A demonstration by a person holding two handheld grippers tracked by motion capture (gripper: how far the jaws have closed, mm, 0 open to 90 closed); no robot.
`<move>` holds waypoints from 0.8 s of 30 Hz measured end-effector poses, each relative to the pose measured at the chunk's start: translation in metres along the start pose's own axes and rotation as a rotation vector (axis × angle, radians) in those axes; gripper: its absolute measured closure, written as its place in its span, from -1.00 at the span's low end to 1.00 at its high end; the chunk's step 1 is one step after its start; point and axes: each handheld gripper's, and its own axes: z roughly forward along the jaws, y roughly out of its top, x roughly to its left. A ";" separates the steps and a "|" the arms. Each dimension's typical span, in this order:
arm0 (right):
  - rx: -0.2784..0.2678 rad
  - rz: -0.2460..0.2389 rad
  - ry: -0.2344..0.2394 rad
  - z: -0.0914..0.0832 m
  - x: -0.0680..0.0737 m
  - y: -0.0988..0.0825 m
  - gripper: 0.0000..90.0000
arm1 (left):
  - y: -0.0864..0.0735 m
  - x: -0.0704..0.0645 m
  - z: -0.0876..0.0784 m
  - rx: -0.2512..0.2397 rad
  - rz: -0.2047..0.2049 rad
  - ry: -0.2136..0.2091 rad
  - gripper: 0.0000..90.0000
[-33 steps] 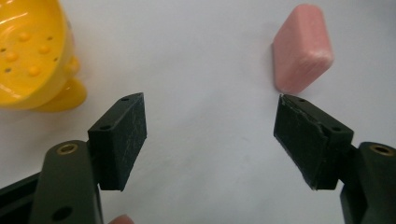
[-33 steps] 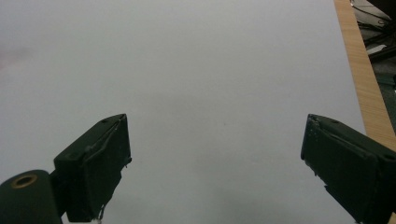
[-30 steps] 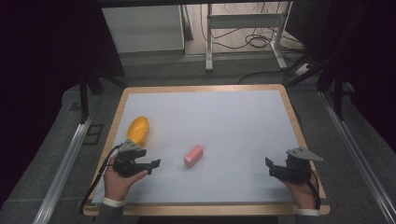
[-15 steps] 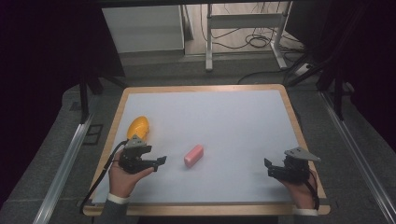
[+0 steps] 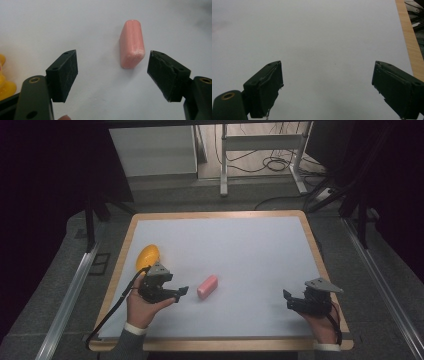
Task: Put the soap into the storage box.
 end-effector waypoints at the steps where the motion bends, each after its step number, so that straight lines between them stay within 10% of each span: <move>1: 0.000 0.001 0.002 0.000 0.000 0.000 -0.79 | 0.001 -0.001 0.001 -0.002 0.002 -0.002 -0.45; 24: 0.015 -0.006 -0.004 0.003 0.001 -0.002 -0.79 | 0.022 -0.025 0.029 0.077 0.082 -0.001 -0.45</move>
